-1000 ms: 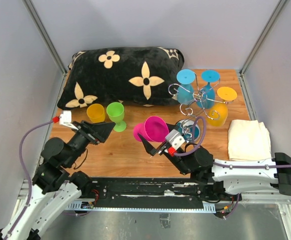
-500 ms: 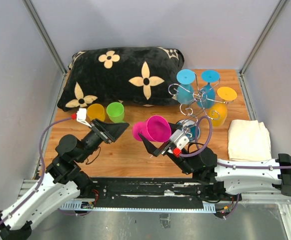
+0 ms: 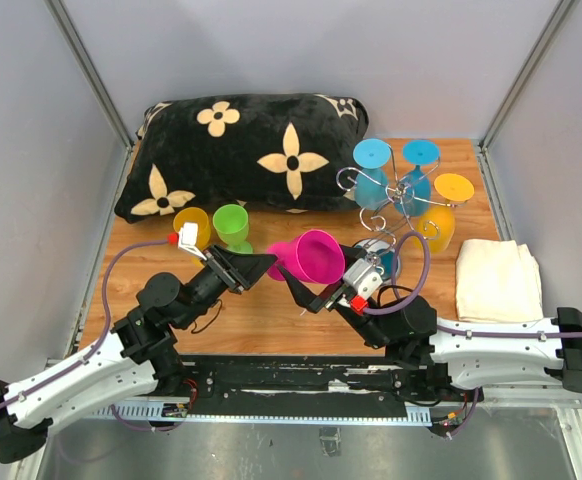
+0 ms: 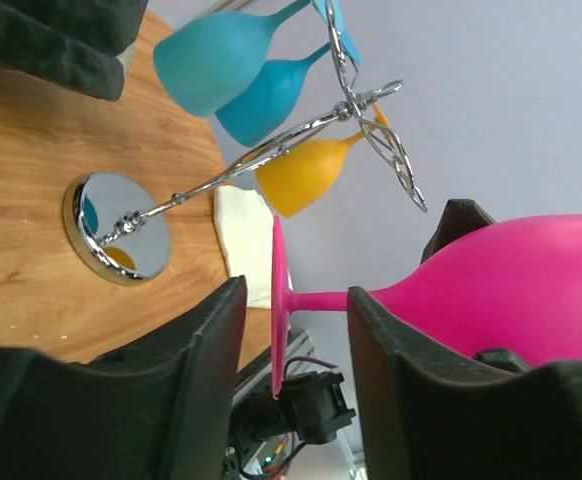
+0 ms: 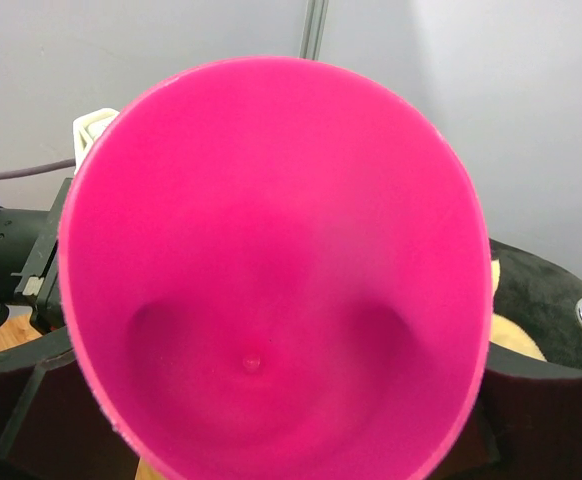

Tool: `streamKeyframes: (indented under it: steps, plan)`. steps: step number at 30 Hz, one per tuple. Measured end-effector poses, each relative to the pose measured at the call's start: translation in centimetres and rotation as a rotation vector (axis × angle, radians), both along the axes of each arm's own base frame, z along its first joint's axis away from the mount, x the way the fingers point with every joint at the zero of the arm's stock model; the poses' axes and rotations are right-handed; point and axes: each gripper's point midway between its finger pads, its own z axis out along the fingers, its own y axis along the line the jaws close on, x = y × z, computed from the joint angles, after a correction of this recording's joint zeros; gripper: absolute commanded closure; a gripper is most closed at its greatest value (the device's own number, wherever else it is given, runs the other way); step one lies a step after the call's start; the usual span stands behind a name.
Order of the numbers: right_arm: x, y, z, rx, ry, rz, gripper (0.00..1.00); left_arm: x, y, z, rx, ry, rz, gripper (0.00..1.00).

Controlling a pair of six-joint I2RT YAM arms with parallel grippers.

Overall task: Place the wine glass upside down on the wine glass rack
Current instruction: Pick up the wine glass at the center of the board.

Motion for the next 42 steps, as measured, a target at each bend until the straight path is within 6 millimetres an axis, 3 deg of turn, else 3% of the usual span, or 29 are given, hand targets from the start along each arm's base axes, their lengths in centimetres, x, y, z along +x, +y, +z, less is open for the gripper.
streamKeyframes:
  steps: [6, 16, 19, 22, 25, 29, 34, 42]
  plan:
    - [0.0, 0.0, 0.0, 0.002, 0.000, -0.001, 0.31, -0.2, -0.2, 0.2, -0.022, -0.006, -0.008, 0.72]
    - [0.0, -0.2, 0.5, 0.025, -0.005, -0.001, 0.30, -0.1, -0.5, 0.4, -0.033, -0.011, -0.011, 0.82]
    - [0.0, -0.1, 0.5, 0.023, -0.005, -0.002, 0.29, 0.0, -0.6, 0.2, -0.027, -0.009, -0.015, 0.91]
    - [0.0, -0.2, 0.5, 0.023, -0.005, -0.003, 0.19, 0.0, -0.7, 0.1, -0.021, -0.011, -0.014, 0.99]
    - [0.0, -0.2, 0.3, 0.020, 0.000, -0.004, 0.08, 0.0, -0.5, 0.2, -0.014, -0.017, -0.009, 1.00]
    - [0.3, -0.5, -0.2, -0.001, 0.018, -0.017, 0.00, 0.0, 0.3, 0.7, 0.013, -0.044, 0.017, 1.00]
    - [0.1, -0.6, -2.1, -0.084, 0.059, -0.006, 0.01, 0.3, 2.4, 1.7, 0.101, -0.100, 0.094, 0.99]
    - [-1.2, -0.8, -7.7, -0.264, 0.211, 0.080, 0.02, 0.1, 7.3, 6.5, 0.317, -0.372, 0.241, 1.00]
